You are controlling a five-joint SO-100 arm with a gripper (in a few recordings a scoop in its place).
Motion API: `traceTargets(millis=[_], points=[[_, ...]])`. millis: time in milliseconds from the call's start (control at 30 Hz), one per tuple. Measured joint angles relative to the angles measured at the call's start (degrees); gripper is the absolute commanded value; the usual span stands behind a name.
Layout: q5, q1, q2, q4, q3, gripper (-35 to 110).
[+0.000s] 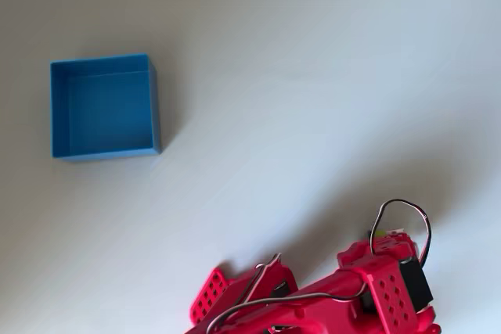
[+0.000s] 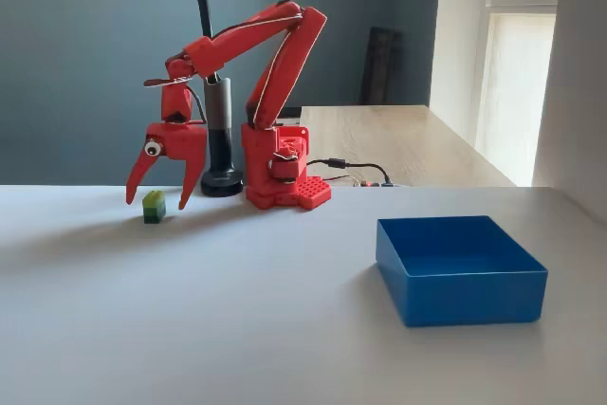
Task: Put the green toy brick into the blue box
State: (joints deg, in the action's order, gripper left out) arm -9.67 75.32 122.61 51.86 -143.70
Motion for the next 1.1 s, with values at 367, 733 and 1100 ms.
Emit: traceTargets(millis=[367, 733, 1100], points=[[-1.05, -0.26, 0.00, 0.00, 0.09, 5], [-2.11, -2.46, 0.00, 0.09, 0.09, 0], [-2.11, -8.53, 0.00, 0.09, 4.13, 0]])
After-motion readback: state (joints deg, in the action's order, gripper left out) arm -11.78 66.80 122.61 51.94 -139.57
